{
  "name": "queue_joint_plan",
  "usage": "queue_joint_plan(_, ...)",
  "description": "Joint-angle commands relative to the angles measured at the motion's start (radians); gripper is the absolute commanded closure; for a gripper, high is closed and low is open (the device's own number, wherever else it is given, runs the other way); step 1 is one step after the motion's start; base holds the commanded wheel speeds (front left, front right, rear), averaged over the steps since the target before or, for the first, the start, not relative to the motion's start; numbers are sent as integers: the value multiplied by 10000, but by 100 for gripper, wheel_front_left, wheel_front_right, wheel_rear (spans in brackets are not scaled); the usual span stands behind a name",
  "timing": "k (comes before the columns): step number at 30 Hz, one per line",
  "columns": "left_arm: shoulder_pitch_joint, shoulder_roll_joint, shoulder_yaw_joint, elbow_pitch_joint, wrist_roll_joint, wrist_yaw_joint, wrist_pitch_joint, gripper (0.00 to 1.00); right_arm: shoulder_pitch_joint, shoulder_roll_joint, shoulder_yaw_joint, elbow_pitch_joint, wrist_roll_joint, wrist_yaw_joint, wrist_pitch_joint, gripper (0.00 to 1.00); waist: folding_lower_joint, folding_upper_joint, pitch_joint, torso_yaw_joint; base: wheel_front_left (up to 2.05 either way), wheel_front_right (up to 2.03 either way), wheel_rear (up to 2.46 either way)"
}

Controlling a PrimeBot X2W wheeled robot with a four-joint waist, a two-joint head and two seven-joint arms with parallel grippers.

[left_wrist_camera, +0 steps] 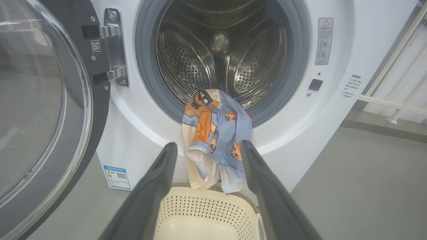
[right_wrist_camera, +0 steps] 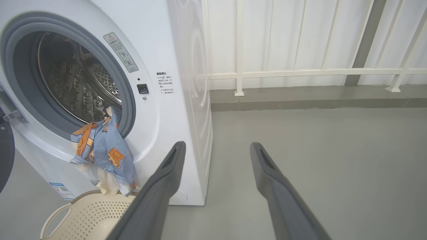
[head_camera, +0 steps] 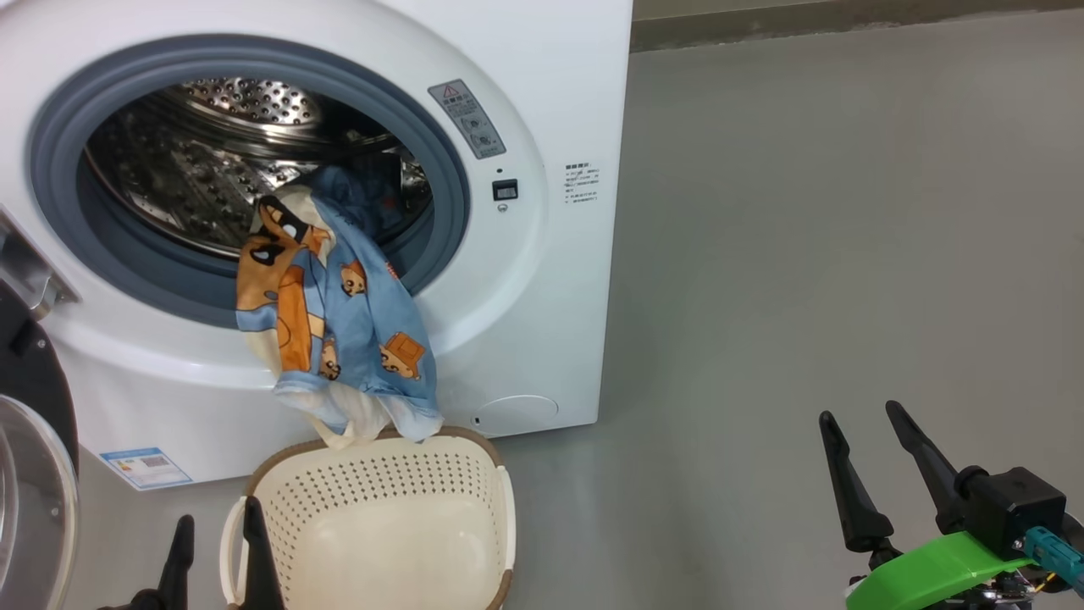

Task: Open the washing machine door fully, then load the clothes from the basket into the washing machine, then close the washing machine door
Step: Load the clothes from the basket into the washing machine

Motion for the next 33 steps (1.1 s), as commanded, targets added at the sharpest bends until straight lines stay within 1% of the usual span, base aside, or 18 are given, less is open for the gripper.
queue_joint_plan(1,-146,120,312,-307,-75,23,-16,0,-50,-97,221,-317,-48,44,22,0,0,0,-11,14,0,0,0)
queue_joint_plan(21,-320,192,249,-148,-271,6,59,0,-137,-44,301,-293,9,44,-111,0,0,0,303,-140,0,0,0)
queue_joint_plan(33,-858,206,246,376,-452,-14,190,0,-419,-45,379,-311,71,44,-206,0,0,0,868,-320,0,0,0)
